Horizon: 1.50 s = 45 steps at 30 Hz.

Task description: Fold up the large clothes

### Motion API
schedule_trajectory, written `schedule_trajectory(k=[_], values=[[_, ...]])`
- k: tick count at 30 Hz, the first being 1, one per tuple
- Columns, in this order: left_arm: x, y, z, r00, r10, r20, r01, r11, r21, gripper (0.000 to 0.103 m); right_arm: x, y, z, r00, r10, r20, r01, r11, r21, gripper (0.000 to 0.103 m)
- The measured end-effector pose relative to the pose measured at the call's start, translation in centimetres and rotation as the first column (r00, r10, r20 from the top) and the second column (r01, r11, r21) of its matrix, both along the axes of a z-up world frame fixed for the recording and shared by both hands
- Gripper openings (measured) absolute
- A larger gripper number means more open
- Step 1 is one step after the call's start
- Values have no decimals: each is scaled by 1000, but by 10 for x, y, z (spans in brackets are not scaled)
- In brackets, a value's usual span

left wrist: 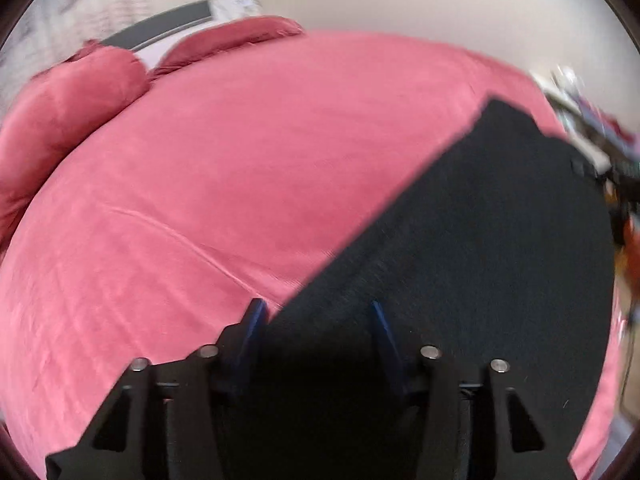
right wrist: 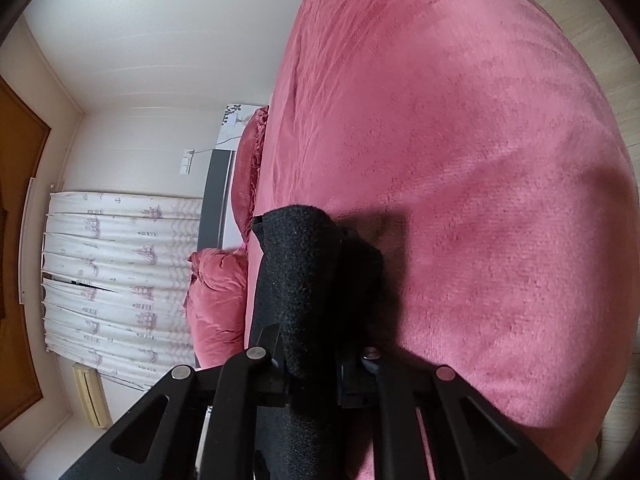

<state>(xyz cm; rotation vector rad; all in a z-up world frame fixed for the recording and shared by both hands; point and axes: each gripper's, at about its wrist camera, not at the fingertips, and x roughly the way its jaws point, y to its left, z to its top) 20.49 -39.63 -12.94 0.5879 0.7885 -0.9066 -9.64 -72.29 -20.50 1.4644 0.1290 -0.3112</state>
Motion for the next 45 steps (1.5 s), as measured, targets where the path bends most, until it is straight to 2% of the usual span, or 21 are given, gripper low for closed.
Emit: schedule_trajectory(k=[3,6,8,11,14,17,18,19,21,23,25,27,28,30,31,33,36,38,41,43,45], values=[[-2,-2,-2,1000,-7,24,7,1000,-19,50,2,-1,1,1000,3,4,-3,1000,-2,12],[4,-13,-1,1000,-3,8,3,1000,-19,21,-3,2,0,1000,-3,1,3,1000,-17,12],[4,-23,5,1000,0,20,0,1000,-12,8,-3,3,2,1000,-6,-5,6,1000,-30,12],[5,-21,13,997,55,49,-53,998,-39,3,-5,6,5,1000,-12,-10,11,999,-41,11],[10,-12,7,997,76,7,-75,997,-25,3,-7,9,9,1000,-17,-23,16,998,-53,12],[-7,2,24,989,130,73,-124,988,-89,13,-11,8,17,998,-5,-62,3,1000,-25,21],[-16,13,32,984,161,77,-149,979,-139,25,-12,7,23,995,-1,-102,-2,1000,-30,24],[-22,24,37,985,166,52,-153,969,-194,49,-15,7,30,990,-12,-141,4,999,-54,30],[-40,41,42,990,134,-40,-140,941,-309,73,-19,6,41,977,-54,-204,25,989,-143,40],[-55,43,35,991,81,-110,-114,933,-340,73,-17,4,39,974,-34,-223,-5,985,-172,46],[-62,27,10,988,78,-132,-110,959,-260,72,-14,-1,36,978,-20,-207,-11,989,-148,46],[-59,11,-18,978,132,-160,-159,973,-170,68,-12,-4,36,983,-13,-181,-8,993,-118,48],[-64,11,-19,983,144,-116,-164,968,-189,68,-9,-5,37,988,4,-155,-17,996,-85,48],[-77,3,-22,989,142,-32,-146,978,-149,68,1,-4,40,993,57,-106,-64,996,-60,45],[-79,3,-23,989,144,-16,-145,978,-149,68,8,-2,42,989,79,-128,-89,993,-73,42],[-78,9,-25,989,144,-21,-146,975,-169,68,20,-2,33,969,96,-226,-108,993,-42,18],[-74,14,-26,989,141,-36,-145,973,-181,68,20,-1,27,975,60,-215,-63,998,-5,11],[-71,15,-29,989,139,-45,-145,972,-187,68,20,5,37,972,43,-230,-53,998,-38,11],[-68,18,-31,988,127,-83,-142,968,-208,70,18,17,61,986,28,-166,-39,997,-60,10],[-61,22,-21,979,120,-167,-158,959,-234,70,23,31,89,990,56,-131,-71,991,-115,10],[-50,48,-10,954,159,-255,-228,936,-269,70,35,53,124,986,99,-130,-124,972,-200,10]])
